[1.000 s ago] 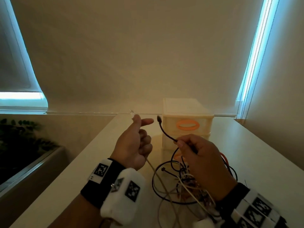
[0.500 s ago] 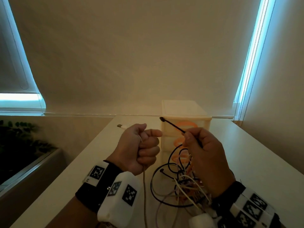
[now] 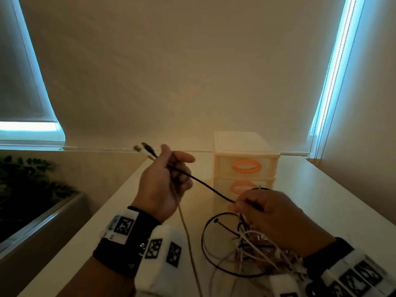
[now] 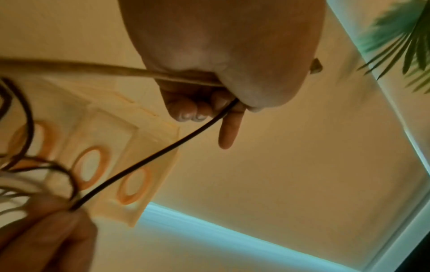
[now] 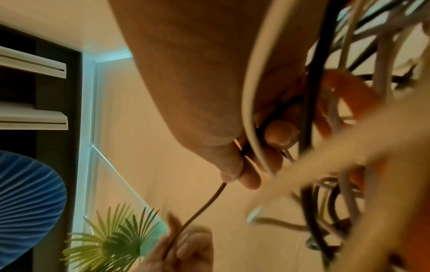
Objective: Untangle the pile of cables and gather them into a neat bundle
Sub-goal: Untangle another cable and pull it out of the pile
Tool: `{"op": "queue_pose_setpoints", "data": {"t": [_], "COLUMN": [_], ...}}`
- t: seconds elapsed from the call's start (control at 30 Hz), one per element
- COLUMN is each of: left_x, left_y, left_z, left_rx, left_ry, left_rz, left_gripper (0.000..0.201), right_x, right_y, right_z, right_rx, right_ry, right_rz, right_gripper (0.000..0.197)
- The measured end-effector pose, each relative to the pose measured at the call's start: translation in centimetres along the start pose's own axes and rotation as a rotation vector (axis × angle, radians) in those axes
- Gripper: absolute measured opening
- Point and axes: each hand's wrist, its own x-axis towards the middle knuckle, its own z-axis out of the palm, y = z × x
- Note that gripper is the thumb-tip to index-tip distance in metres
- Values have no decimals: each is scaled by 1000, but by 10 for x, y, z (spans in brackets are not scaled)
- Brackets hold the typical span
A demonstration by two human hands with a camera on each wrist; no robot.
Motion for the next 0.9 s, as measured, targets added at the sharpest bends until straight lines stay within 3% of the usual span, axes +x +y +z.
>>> {"op": "queue_pose_setpoints", "data": {"t": [0.07,0.13,0.2,0.3,0.43,0.5,0.6,0.7,0.8,0.83,0.9], "left_x": [4,1,-3,-10,-25,-32,-30,-21,-15,-12,-7], "left_y": [8,10,8,0,-23,-33,-37,-29,-24,-24,-25], "left_z": [-8,-9,-7,-6,10,19,21,20,16,11,3], "left_rx": [-84,-177,-333,-481,-24,7,-159,-356,-476,-508,-541], "left_ry": [-6,-115,-282,-645,-785,-752,-619,-525,-360,-317,-315], "left_rz": [47,29,-78,-324,-503,-551,-480,-339,-247,-231,-243], "left_gripper": [68,70,69,60,61,56,51,51,53,51,47], "right_x": [0,0,1,6,8,4,-2,-6,-9,-9,-6], "right_y": [9,11,11,9,-6,-17,-28,-30,-23,-17,-5], "right_z": [-8,-7,-2,0,0,2,5,8,14,15,16], "right_rx": [-6,-1,-5,-7,1,45,187,245,107,73,17], "right_ry": [67,130,216,335,482,517,497,334,-9,-47,43], "right_rz": [43,50,67,106,42,-51,-234,-376,-300,-253,-184], "right_gripper": [21,22,21,24,21,14,10,16,20,20,24]}}
